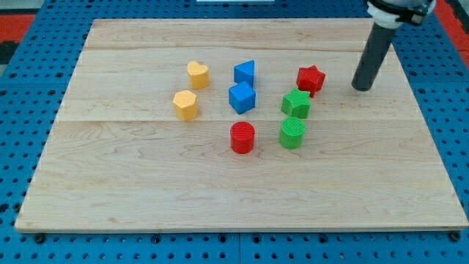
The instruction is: Separate the blue cube and blue triangle from each other
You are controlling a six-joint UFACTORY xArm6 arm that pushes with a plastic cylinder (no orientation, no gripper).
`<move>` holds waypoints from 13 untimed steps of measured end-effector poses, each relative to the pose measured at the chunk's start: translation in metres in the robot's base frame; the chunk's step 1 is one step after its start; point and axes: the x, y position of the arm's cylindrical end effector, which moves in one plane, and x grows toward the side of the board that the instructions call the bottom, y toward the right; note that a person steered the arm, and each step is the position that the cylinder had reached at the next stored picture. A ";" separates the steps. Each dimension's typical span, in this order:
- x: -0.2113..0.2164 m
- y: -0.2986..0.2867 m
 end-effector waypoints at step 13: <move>0.019 -0.196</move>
